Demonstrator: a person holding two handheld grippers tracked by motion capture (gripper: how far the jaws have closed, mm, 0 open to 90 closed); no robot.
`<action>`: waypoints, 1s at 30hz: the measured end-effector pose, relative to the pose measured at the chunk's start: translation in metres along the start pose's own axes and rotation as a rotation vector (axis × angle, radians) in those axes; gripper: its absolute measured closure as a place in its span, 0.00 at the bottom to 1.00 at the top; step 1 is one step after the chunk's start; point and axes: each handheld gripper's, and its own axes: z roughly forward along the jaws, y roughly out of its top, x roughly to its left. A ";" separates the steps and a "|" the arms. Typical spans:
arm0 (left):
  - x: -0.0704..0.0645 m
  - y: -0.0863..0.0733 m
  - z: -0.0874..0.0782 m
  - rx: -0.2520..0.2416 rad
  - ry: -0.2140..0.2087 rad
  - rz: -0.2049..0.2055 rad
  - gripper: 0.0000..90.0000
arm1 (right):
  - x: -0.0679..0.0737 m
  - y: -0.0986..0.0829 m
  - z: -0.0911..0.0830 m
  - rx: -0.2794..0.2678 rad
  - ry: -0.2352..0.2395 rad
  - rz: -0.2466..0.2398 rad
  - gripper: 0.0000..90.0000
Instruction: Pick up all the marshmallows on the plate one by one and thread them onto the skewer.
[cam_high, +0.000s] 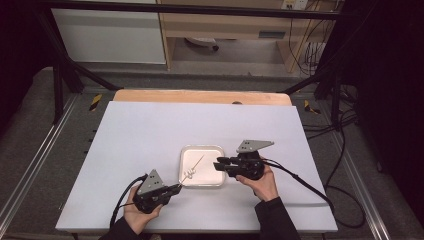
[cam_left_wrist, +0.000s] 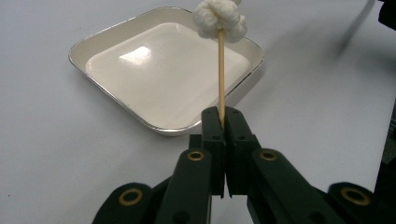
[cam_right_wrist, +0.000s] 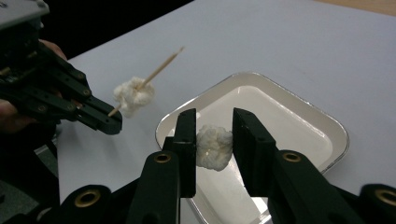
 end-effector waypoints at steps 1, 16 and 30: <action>0.000 0.000 0.000 -0.001 0.000 0.002 0.98 | 0.000 0.002 -0.002 -0.015 0.003 0.008 0.80; -0.002 0.001 -0.001 -0.008 -0.004 0.008 0.98 | -0.008 0.024 -0.018 -0.134 0.083 0.097 0.80; -0.004 0.002 -0.001 -0.015 -0.006 0.015 0.98 | -0.009 0.031 0.006 -0.136 0.183 0.161 0.80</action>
